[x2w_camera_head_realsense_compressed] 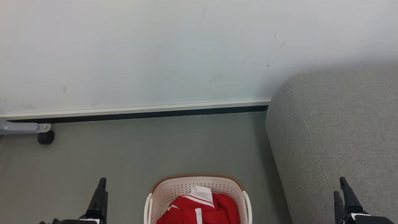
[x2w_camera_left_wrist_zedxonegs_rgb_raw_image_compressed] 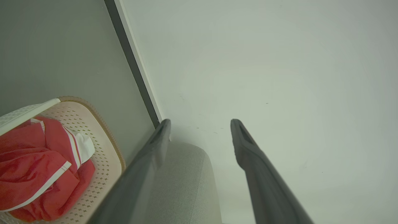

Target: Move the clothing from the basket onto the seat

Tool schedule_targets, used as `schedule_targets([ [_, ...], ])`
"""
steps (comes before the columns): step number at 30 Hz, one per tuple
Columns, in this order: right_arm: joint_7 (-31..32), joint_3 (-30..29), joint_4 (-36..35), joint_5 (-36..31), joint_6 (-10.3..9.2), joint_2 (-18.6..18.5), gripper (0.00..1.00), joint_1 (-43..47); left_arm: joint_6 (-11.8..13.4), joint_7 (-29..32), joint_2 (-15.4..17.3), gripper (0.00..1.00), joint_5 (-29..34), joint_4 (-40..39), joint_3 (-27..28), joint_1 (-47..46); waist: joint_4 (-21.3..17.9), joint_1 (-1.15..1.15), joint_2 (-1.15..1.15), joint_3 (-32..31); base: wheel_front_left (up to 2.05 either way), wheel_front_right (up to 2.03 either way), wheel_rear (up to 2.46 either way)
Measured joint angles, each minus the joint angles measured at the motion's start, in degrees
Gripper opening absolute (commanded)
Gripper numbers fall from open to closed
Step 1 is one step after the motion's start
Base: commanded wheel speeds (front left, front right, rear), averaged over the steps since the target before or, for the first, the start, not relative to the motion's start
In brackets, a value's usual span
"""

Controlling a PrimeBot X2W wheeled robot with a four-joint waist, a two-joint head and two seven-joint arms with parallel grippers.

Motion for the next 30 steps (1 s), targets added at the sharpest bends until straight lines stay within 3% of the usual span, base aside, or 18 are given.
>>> schedule_targets([
  [10,-1.9,1.3,-1.6,-5.9,-1.68,0.0,1.00,0.0,1.6,-2.1,0.0,1.00,5.8,-1.1,-1.5,-0.4,0.0,0.00,0.00,0.0,0.00,0.00,0.00],
  [30,-5.9,8.9,-4.4,-26.3,-5.06,-2.3,1.00,-0.3,4.9,-6.0,2.0,1.00,25.5,-3.9,-7.1,-1.6,-0.1,0.00,0.00,0.3,0.00,0.00,0.00],
])
